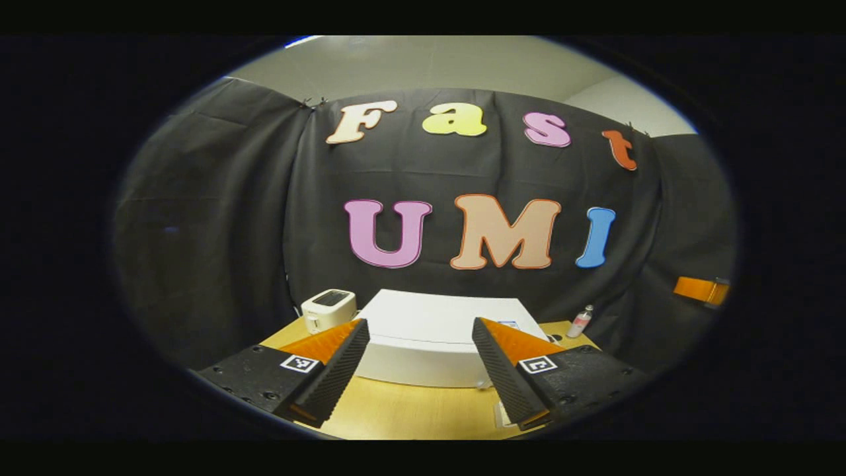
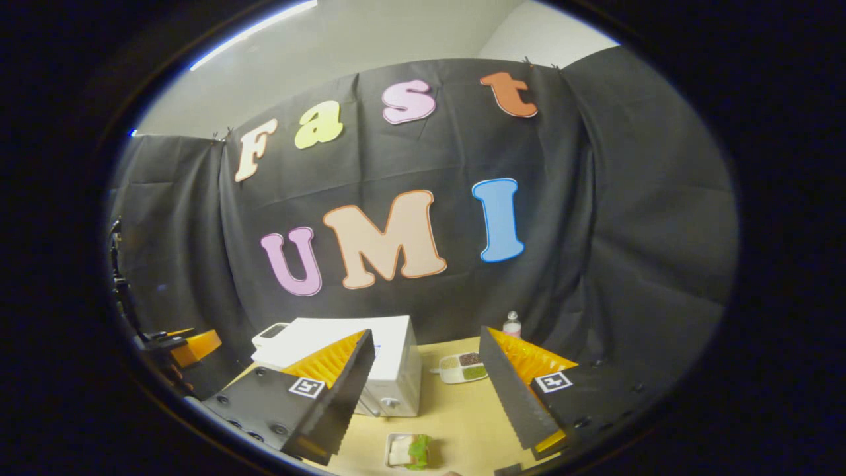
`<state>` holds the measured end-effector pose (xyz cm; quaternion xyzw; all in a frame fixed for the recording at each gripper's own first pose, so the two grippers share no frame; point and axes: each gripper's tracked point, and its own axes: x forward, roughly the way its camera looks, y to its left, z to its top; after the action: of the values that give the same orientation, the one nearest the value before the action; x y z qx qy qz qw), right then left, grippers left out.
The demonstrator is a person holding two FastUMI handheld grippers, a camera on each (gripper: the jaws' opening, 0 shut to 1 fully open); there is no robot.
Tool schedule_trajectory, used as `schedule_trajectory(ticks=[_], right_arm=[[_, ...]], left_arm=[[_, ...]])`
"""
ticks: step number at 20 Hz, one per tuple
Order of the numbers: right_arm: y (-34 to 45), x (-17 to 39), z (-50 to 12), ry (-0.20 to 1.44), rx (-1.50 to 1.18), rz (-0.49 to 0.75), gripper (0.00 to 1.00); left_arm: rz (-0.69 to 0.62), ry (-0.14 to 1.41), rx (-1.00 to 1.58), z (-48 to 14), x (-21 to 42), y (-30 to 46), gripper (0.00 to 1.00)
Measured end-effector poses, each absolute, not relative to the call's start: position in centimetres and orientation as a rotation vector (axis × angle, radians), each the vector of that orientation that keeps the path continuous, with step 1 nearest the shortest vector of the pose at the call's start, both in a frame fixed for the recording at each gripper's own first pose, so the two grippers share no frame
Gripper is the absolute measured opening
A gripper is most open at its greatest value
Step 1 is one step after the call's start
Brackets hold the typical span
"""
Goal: Open the microwave oven with the left hand, put the food in, and close the microwave oven.
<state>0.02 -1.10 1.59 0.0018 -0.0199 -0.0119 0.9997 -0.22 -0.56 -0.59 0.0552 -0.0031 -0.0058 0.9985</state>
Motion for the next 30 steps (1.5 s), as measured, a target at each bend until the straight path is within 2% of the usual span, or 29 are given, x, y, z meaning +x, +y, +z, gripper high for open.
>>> schedule_trajectory(ticks=[1, 6, 10, 11, 13, 14, 15, 16, 17, 18, 19, 21, 22, 26, 27, 30], right_arm=[[-1.1, 0.1, 1.5, -0.042, -0.001, -0.028, 0.99], [-1.1, -0.6, 1.0, -0.036, -0.029, -0.052, 0.99], [-0.9, -1.4, 0.3, -0.03, -0.036, -0.059, 0.99], [-0.8, -1.6, -0.3, -0.022, -0.033, -0.057, 0.91], [-0.8, -1.9, -1.2, -0.002, -0.034, -0.062, 0.91], [-0.8, -2.1, -1.5, 0.005, -0.036, -0.065, 0.99], [-0.8, -2.1, -2.0, 0.011, -0.037, -0.067, 0.99], [-0.8, -2.2, -2.4, 0.019, -0.036, -0.068, 0.91], [-0.8, -2.4, -2.8, 0.028, -0.037, -0.069, 0.91], [-0.9, -2.4, -3.2, 0.035, -0.038, -0.073, 0.91], [-1.0, -2.5, -3.6, 0.043, -0.037, -0.078, 0.99], [-1.2, -2.5, -4.2, 0.054, -0.031, -0.089, 0.99], [-1.3, -2.4, -4.4, 0.06, -0.028, -0.096, 0.91], [-2.0, -2.1, -5.4, 0.076, -0.039, -0.115, 0.91], [-2.3, -1.9, -5.8, 0.083, -0.045, -0.123, 0.91], [-2.9, -1.6, -6.6, 0.103, -0.04, -0.135, 0.92]], left_arm=[[-0.019, 0.004, 0.111, -1.0, -0.1, -0.7, 0.94], [-0.079, 0.043, 0.095, -3.8, 0.0, -1.7, 0.94], [-0.079, 0.139, 0.152, -8.5, 0.2, -1.4, 0.94], [-0.083, 0.164, 0.171, -9.8, 0.2, -1.4, 0.94], [-0.101, 0.214, 0.188, -12.4, 0.4, -1.8, 0.94], [-0.114, 0.24, 0.185, -13.6, 0.4, -2.1, 0.94], [-0.127, 0.265, 0.18, -14.8, 0.6, -2.3, 0.94], [-0.135, 0.289, 0.176, -16.0, 0.8, -2.5, 0.9], [-0.143, 0.31, 0.172, -17.2, 1.0, -2.8, 0.95], [-0.152, 0.328, 0.169, -18.1, 1.4, -3.0, 0.95], [-0.158, 0.347, 0.166, -19.2, 1.8, -3.3, 0.95], [-0.158, 0.402, 0.181, -21.7, 2.3, -3.5, 0.95], [-0.164, 0.425, 0.193, -22.7, 2.6, -3.8, 0.95], [-0.205, 0.497, 0.208, -26.3, 4.1, -5.7, 0.95], [-0.209, 0.516, 0.202, -27.2, 4.4, -6.3, 0.9], [-0.221, 0.567, 0.174, -29.8, 6.2, -7.6, 0.93]])
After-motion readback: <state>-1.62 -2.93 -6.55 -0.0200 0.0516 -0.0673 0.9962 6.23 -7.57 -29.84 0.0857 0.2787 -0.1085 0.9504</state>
